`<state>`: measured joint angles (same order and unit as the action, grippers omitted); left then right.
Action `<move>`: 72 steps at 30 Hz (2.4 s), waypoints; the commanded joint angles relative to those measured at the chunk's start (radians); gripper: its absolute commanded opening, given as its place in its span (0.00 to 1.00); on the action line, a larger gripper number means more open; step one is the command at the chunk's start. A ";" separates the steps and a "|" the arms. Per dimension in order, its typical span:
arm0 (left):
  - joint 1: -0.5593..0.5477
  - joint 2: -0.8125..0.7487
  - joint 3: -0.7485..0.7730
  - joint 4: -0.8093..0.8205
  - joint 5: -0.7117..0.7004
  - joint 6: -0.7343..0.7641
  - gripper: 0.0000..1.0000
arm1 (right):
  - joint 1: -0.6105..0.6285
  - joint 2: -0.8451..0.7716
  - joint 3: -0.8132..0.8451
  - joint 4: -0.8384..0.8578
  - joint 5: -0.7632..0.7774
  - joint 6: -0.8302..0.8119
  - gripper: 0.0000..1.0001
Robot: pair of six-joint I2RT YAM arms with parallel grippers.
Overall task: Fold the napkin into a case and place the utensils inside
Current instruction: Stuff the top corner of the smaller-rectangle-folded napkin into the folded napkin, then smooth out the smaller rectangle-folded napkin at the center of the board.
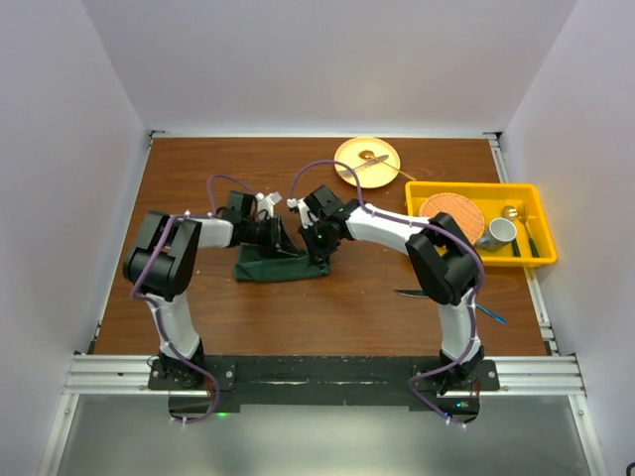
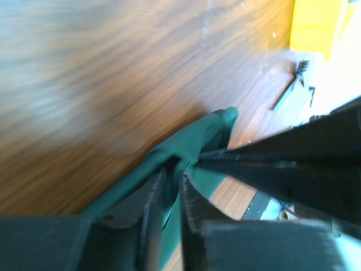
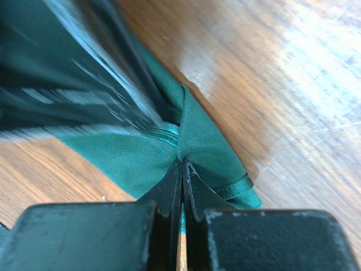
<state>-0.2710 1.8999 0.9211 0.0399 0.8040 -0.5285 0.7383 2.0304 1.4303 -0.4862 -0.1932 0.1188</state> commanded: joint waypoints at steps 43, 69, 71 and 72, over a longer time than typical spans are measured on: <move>0.062 -0.219 -0.010 -0.511 0.124 1.205 0.53 | -0.024 -0.041 -0.134 -0.028 -0.163 -0.311 0.00; 0.030 -0.282 0.033 -0.341 0.071 1.050 0.00 | -0.031 -0.027 -0.130 -0.023 -0.189 -0.341 0.00; 0.030 -0.257 0.042 -0.325 0.054 1.038 0.00 | -0.033 -0.024 -0.123 -0.023 -0.186 -0.344 0.00; 0.030 -0.245 0.045 -0.327 0.032 1.036 0.00 | -0.033 -0.022 -0.122 -0.025 -0.184 -0.347 0.00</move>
<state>-0.2371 1.6543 0.9226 -0.3809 0.8734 0.5583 0.7044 1.9743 1.3258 -0.4511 -0.3893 -0.1936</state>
